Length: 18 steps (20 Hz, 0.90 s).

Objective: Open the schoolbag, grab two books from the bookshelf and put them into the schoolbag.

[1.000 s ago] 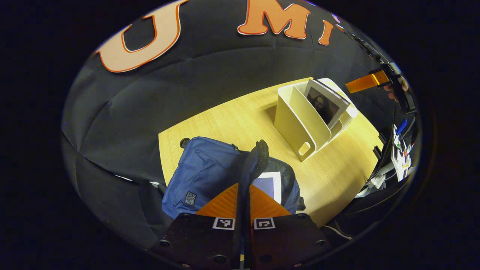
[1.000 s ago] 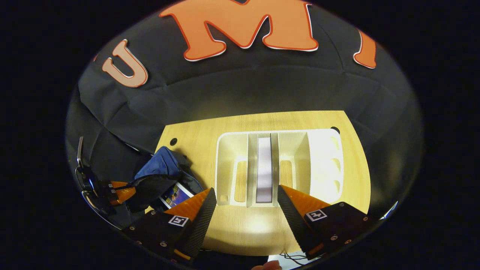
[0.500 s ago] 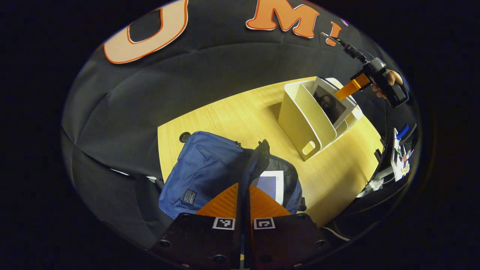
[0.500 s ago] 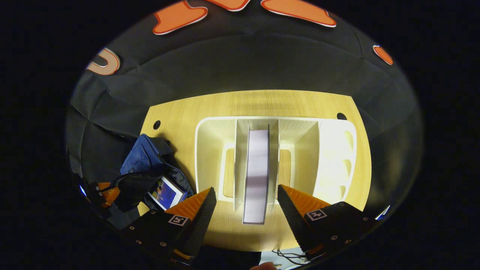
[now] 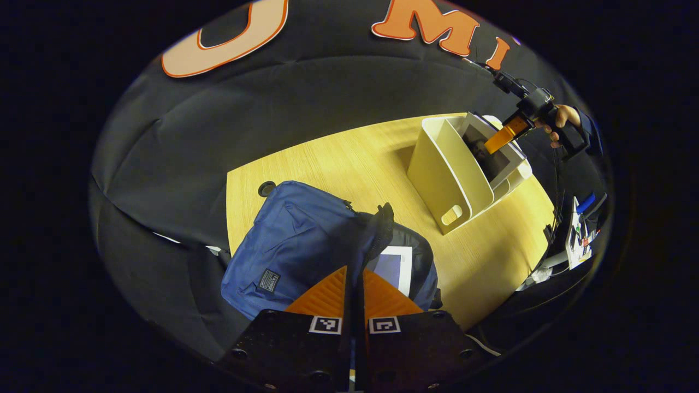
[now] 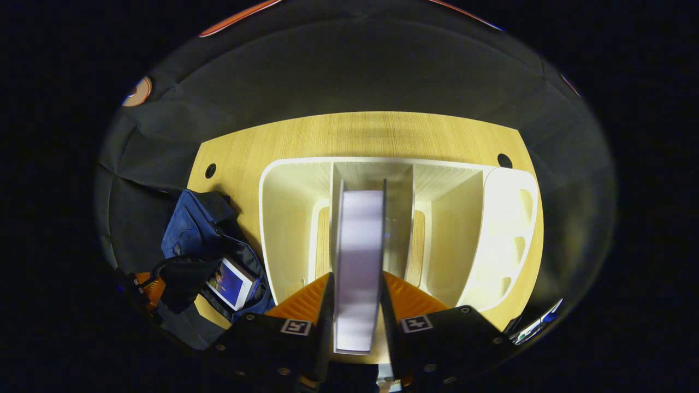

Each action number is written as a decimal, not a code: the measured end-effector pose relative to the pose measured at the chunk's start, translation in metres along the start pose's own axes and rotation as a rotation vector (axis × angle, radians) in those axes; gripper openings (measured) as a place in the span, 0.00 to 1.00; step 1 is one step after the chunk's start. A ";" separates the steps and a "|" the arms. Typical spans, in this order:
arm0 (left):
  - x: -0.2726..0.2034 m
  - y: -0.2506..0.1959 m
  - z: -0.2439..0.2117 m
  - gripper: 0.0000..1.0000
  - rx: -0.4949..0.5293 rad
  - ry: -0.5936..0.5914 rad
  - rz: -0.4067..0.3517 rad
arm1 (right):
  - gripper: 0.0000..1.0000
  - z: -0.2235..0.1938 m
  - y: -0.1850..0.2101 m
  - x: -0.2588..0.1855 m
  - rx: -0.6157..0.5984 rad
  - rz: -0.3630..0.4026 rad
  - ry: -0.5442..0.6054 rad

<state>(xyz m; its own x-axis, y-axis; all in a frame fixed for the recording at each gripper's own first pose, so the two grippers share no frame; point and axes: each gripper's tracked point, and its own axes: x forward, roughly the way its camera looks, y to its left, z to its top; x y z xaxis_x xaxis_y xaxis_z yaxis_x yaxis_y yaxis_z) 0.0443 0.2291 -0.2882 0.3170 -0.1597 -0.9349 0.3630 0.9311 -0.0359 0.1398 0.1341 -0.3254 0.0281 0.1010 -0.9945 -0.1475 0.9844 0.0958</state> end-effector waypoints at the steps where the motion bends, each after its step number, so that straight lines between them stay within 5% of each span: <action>1: 0.000 -0.001 0.000 0.04 0.001 -0.001 -0.001 | 0.38 0.001 -0.002 -0.002 0.011 -0.003 0.007; 4: 0.000 0.000 0.000 0.04 0.005 -0.010 -0.006 | 0.25 0.000 -0.007 -0.008 0.042 -0.019 0.011; 5: -0.001 -0.001 0.000 0.04 0.005 -0.011 -0.008 | 0.32 0.001 -0.008 -0.014 0.056 -0.014 0.001; 18: -0.007 -0.005 0.000 0.04 0.004 -0.062 -0.035 | 0.30 0.006 -0.020 -0.147 0.070 -0.015 -0.177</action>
<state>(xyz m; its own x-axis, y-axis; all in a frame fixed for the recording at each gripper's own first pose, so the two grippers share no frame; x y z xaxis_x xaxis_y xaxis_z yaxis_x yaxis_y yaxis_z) 0.0405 0.2253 -0.2819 0.3576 -0.2121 -0.9095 0.3781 0.9234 -0.0667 0.1441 0.1007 -0.1811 0.2039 0.1043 -0.9734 -0.0771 0.9929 0.0903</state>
